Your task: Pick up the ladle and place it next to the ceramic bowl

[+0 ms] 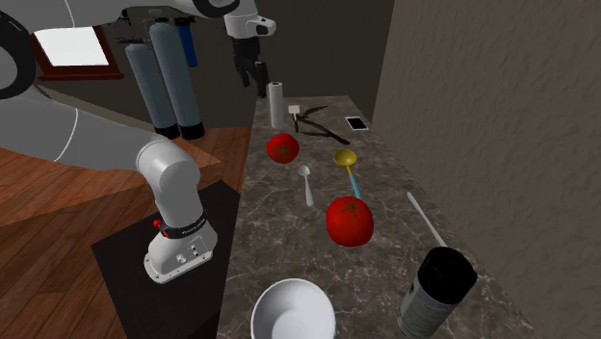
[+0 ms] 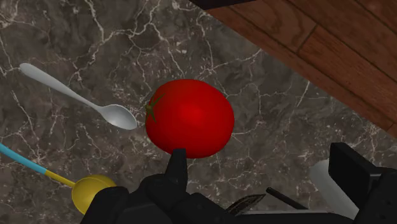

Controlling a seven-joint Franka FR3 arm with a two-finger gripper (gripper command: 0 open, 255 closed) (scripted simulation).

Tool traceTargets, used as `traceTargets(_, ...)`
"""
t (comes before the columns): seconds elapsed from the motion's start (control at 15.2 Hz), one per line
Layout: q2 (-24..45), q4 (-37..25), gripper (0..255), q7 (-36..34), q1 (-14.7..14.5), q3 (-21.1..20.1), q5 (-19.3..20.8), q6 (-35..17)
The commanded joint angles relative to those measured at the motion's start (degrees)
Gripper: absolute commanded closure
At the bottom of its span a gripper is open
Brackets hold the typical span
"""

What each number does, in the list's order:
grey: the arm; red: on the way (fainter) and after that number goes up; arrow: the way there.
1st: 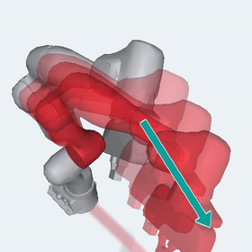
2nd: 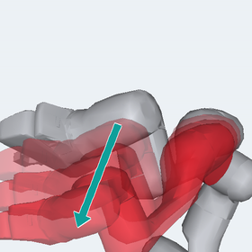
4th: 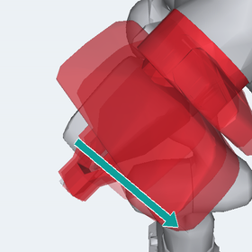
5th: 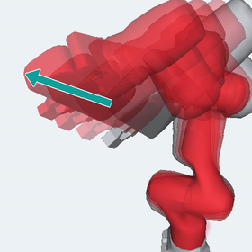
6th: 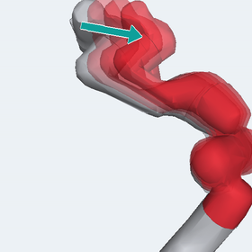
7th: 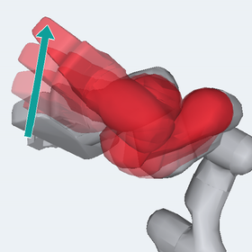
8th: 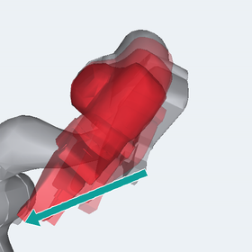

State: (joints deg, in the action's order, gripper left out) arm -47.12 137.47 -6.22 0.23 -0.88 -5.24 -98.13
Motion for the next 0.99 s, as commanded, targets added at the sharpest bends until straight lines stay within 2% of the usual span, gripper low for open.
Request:
traceTargets(0.0, 0.00, 0.00, 0, 0.00, 0.00, 0.00, 0.00, 0.00)
traceTargets(0.46, 0.68, 7.61, 0, 17.58, -0.19, 8.66, 7.34, -8.06)
traceTargets(0.92, 7.54, 10.13, 0, 35.02, -0.50, 18.31, 14.20, -18.35)
